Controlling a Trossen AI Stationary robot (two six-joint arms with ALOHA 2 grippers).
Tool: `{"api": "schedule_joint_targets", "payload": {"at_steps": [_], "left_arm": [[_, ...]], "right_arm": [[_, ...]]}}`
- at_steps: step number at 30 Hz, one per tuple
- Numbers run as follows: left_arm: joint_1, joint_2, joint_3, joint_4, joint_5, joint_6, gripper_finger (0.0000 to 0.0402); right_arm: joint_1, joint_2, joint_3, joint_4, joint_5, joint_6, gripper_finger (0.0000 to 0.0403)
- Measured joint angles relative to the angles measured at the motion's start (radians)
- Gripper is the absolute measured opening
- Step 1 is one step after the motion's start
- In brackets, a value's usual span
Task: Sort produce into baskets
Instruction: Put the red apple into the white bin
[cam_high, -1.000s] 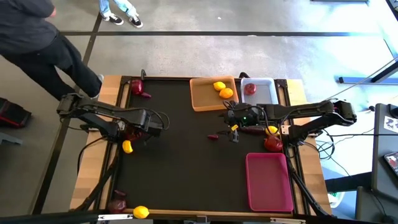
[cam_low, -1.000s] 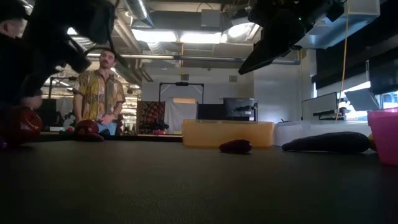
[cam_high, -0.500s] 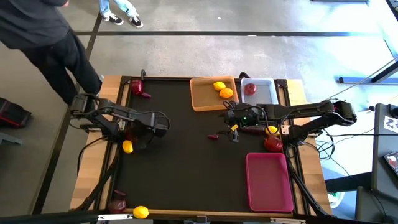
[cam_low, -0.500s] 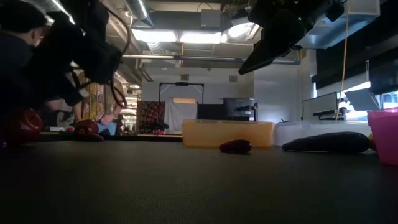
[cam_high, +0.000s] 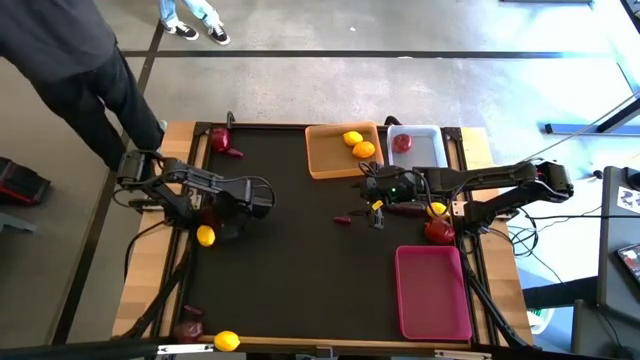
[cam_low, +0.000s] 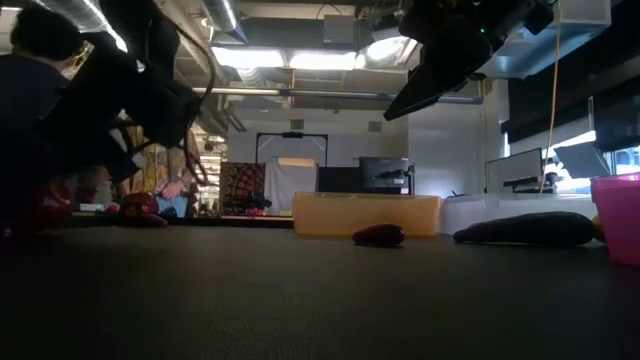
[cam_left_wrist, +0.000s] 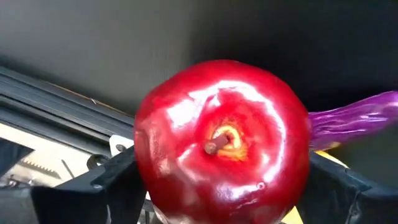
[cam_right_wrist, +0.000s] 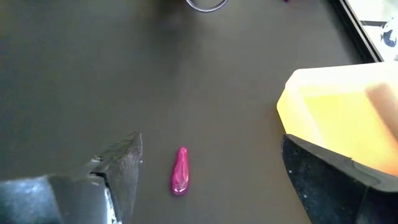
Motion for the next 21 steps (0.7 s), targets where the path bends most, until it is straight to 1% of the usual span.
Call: {"api": "schedule_joint_targets", "payload": {"at_steps": [6, 10, 16, 21], "left_arm": [[-0.027, -0.033, 0.124, -0.094, -0.031, -0.028, 0.0315], [-0.051, -0.084, 0.228, -0.087, -0.041, -0.078, 0.0321], [-0.087, -0.165, 0.348, 0.053, -0.099, -0.134, 0.0330], [-0.105, -0.219, 0.362, 0.275, -0.123, -0.137, 0.0332]], "right_arm": [[0.000, 0.000, 0.000, -0.001, 0.000, -0.003, 0.0330], [0.000, 0.000, 0.000, -0.002, -0.004, -0.003, 0.0330], [0.000, 0.000, 0.000, 0.001, -0.011, 0.006, 0.0330], [0.000, 0.000, 0.000, 0.027, -0.012, 0.019, 0.0330]]}}
